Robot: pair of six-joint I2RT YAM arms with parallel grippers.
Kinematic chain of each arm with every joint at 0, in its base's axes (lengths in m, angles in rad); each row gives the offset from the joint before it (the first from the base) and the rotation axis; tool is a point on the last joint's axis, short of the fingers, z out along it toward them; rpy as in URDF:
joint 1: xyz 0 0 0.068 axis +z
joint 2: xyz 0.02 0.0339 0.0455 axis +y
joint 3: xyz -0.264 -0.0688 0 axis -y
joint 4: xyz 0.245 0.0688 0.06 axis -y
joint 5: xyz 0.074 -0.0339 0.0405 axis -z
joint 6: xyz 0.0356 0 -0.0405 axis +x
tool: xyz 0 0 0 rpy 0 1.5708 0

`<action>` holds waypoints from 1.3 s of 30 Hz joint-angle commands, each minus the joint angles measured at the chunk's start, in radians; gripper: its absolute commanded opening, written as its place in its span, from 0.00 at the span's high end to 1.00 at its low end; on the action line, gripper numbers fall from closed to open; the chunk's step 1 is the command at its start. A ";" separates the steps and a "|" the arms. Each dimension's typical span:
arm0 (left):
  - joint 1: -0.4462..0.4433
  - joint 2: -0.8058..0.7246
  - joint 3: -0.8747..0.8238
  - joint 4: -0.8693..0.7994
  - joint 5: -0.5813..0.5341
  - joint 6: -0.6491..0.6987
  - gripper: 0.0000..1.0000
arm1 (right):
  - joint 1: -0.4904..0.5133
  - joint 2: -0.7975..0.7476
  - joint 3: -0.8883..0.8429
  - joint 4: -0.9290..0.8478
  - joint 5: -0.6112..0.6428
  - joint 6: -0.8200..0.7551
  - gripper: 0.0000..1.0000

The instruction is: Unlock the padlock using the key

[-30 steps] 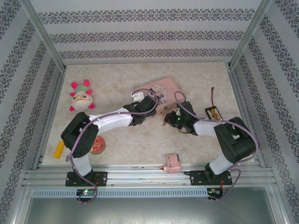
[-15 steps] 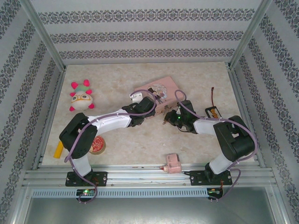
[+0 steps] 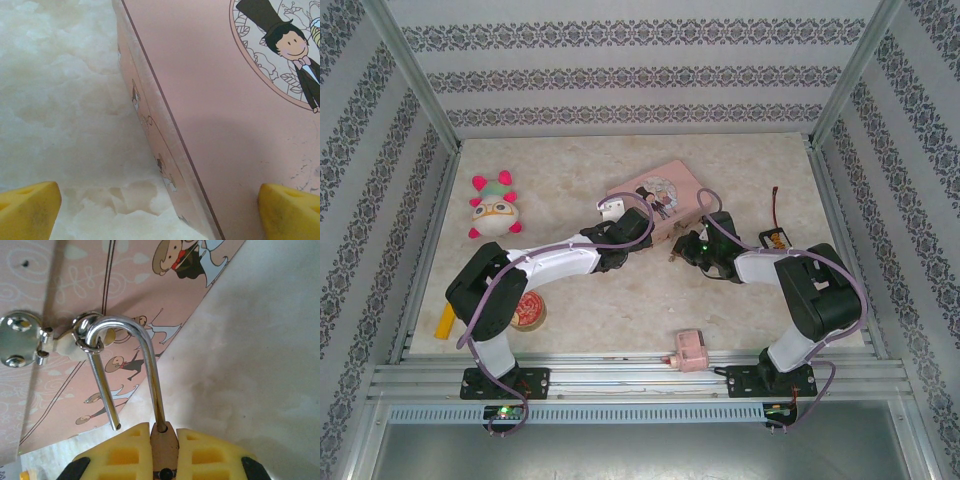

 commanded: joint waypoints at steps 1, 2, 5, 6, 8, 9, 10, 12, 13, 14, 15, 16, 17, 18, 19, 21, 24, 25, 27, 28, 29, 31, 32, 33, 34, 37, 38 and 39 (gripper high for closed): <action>0.016 0.007 -0.034 -0.106 -0.018 0.006 0.01 | -0.040 -0.018 0.032 0.070 0.039 0.000 1.00; 0.017 0.007 -0.033 -0.108 -0.018 0.007 0.01 | -0.043 -0.019 0.033 0.070 0.033 -0.008 1.00; 0.017 0.005 -0.031 -0.110 -0.018 0.006 0.01 | -0.052 -0.021 0.033 0.070 0.023 -0.024 1.00; 0.017 0.003 -0.031 -0.109 -0.017 0.005 0.01 | -0.055 -0.021 0.035 0.070 0.021 -0.026 1.00; 0.017 0.002 -0.031 -0.107 -0.016 0.006 0.01 | -0.060 -0.015 0.040 0.074 0.010 -0.029 1.00; 0.017 0.001 -0.031 -0.108 -0.017 0.007 0.01 | -0.061 -0.009 0.044 0.081 -0.002 -0.028 1.00; 0.017 0.001 -0.030 -0.109 -0.017 0.007 0.01 | -0.061 -0.002 0.049 0.089 -0.015 -0.027 1.00; 0.017 0.001 -0.027 -0.114 -0.016 0.008 0.01 | -0.062 0.009 0.064 0.095 -0.035 -0.027 1.00; 0.017 0.001 -0.027 -0.116 -0.016 0.007 0.01 | -0.062 0.011 0.069 0.094 -0.038 -0.024 1.00; 0.017 0.000 -0.024 -0.119 -0.014 0.009 0.01 | -0.062 0.011 0.074 0.094 -0.040 -0.024 1.00; 0.018 -0.003 -0.022 -0.120 -0.012 0.010 0.01 | -0.061 0.012 0.079 0.092 -0.039 -0.026 1.00; 0.017 -0.005 -0.021 -0.121 -0.012 0.010 0.01 | -0.061 0.012 0.081 0.088 -0.035 -0.027 1.00; 0.017 -0.008 -0.021 -0.121 -0.011 0.011 0.01 | -0.063 0.012 0.084 0.082 -0.030 -0.028 1.00; 0.017 -0.011 -0.021 -0.122 -0.012 0.014 0.01 | -0.064 0.013 0.087 0.078 -0.029 -0.031 1.00; 0.017 -0.012 -0.019 -0.124 -0.014 0.014 0.01 | -0.066 0.016 0.089 0.073 -0.029 -0.031 1.00; 0.017 -0.014 -0.020 -0.129 -0.020 0.016 0.01 | -0.071 0.022 0.090 0.073 -0.030 -0.031 1.00; 0.017 -0.017 -0.027 -0.125 -0.023 0.008 0.01 | -0.075 0.036 0.095 0.071 -0.035 -0.038 1.00; 0.017 -0.017 -0.030 -0.122 -0.023 0.008 0.01 | -0.077 0.041 0.096 0.072 -0.035 -0.041 1.00; 0.018 -0.017 -0.034 -0.124 -0.025 0.003 0.01 | -0.077 0.052 0.101 0.071 -0.035 -0.045 1.00; 0.019 -0.017 -0.034 -0.127 -0.024 0.003 0.01 | -0.077 0.057 0.102 0.071 -0.034 -0.044 1.00; 0.020 -0.017 -0.033 -0.132 -0.025 0.001 0.01 | -0.077 0.062 0.104 0.069 -0.033 -0.047 1.00; 0.020 -0.024 -0.033 -0.135 -0.026 0.002 0.01 | -0.081 0.070 0.111 0.061 -0.035 -0.055 1.00; 0.021 -0.027 -0.034 -0.134 -0.026 -0.001 0.01 | -0.082 0.074 0.112 0.059 -0.035 -0.053 1.00; 0.021 -0.032 -0.036 -0.133 -0.026 0.001 0.01 | -0.086 0.079 0.113 0.063 -0.039 -0.051 1.00; 0.021 -0.035 -0.036 -0.132 -0.026 0.001 0.01 | -0.087 0.083 0.114 0.069 -0.043 -0.052 1.00; 0.021 -0.044 -0.037 -0.130 -0.027 0.003 0.01 | -0.091 0.090 0.118 0.083 -0.053 -0.057 1.00; 0.021 -0.046 -0.039 -0.128 -0.029 0.004 0.01 | -0.091 0.091 0.119 0.089 -0.056 -0.063 1.00; 0.021 -0.046 -0.038 -0.127 -0.031 0.002 0.01 | -0.092 0.091 0.121 0.090 -0.057 -0.068 1.00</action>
